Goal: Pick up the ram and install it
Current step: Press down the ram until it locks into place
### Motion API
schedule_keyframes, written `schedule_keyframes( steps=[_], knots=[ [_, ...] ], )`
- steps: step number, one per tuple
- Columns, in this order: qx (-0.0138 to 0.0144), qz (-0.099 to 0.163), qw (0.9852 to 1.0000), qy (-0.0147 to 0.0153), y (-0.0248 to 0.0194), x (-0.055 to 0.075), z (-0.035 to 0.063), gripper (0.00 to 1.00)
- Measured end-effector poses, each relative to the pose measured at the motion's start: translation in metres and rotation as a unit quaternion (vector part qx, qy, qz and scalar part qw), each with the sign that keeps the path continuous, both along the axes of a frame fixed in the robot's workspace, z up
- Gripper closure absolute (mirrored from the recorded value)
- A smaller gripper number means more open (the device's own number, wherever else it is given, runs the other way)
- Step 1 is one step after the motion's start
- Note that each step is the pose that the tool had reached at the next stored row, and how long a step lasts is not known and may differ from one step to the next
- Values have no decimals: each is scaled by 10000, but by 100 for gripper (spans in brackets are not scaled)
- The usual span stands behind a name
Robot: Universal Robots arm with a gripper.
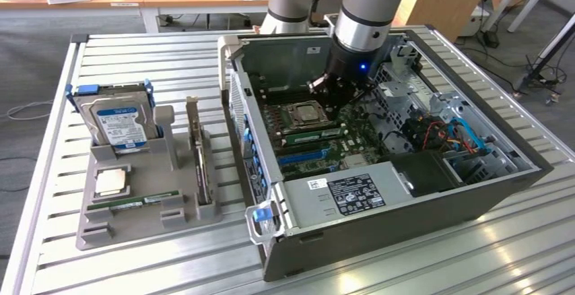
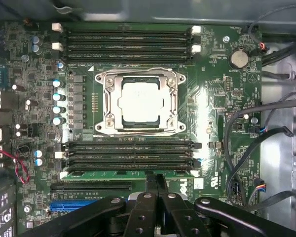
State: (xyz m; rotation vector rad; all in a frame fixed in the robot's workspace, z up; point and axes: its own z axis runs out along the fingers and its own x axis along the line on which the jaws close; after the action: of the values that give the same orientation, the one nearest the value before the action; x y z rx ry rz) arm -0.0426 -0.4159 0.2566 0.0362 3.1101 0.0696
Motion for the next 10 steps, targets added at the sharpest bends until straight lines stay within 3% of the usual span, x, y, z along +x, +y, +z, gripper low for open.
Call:
schedule_keyframes(
  steps=[10],
  knots=[
    [0, -4, 10000, 0, 0, -48, 0, 89]
  ],
)
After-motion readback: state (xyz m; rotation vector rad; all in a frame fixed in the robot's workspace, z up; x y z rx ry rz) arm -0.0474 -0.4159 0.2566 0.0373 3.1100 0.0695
